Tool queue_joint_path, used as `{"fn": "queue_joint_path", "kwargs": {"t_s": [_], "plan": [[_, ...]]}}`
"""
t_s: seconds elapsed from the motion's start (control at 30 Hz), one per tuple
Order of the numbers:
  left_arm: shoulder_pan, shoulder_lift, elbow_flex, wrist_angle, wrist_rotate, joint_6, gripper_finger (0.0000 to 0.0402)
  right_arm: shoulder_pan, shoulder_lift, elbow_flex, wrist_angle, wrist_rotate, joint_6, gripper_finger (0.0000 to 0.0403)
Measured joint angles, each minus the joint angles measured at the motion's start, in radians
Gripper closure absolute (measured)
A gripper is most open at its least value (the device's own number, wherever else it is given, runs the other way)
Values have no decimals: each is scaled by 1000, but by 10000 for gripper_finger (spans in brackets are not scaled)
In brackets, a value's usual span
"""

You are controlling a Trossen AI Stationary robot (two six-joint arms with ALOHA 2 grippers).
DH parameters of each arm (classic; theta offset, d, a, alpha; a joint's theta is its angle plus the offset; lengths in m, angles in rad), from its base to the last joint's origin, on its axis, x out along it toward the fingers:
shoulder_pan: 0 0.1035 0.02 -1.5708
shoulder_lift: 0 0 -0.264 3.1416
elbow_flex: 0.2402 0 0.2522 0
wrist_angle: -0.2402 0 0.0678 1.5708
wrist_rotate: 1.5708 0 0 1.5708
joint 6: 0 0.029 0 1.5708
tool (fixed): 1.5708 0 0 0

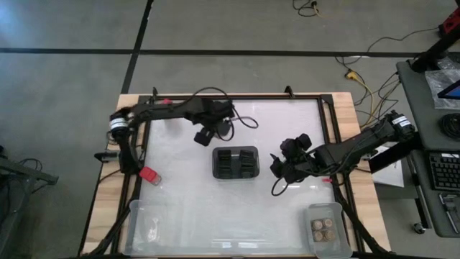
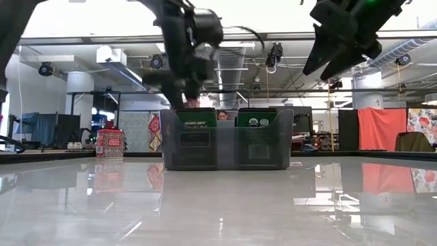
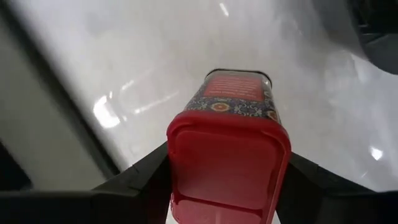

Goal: Sort spices by type
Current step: Put the red seasoning can into the transparent bin

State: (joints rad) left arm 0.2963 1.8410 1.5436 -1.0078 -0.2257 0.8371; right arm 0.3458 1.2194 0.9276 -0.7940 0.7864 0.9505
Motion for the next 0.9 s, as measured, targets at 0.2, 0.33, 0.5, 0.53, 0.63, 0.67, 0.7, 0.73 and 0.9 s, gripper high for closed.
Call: {"fn": "queue_joint_path", "kwargs": {"t_s": [0.2, 0.33, 0.5, 0.53, 0.63, 0.67, 0.7, 0.73, 0.9], "plan": [[-20, -180, 1, -140, -28, -386, 202, -19, 0, 0, 17, 7, -45, 76], [-53, -291, 1, -291, -12, -782, 201, -27, 0, 0, 65, 28, -127, 77], [-189, -421, -23, -466, 35, -1148, 201, -47, 0, 0, 194, 26, -301, 69], [-234, -444, -24, -495, 40, -1219, 201, -52, 0, 0, 230, 25, -340, 67], [-380, -510, -25, -545, 85, -1477, 201, -53, 0, 0, 339, 19, -456, 65], [-436, -529, -25, -546, 91, -1573, 201, -52, 0, 0, 371, 9, -494, 65], [-495, -547, -25, -545, 94, -1675, 201, -52, -1, 0, 395, -13, -530, 66], [-555, -559, -26, -546, 95, -1780, 201, -52, -1, 0, 417, -41, -559, 67], [-854, -550, -27, -543, 81, -2235, 201, -44, -1, 0, 448, -154, -612, 79]]}}
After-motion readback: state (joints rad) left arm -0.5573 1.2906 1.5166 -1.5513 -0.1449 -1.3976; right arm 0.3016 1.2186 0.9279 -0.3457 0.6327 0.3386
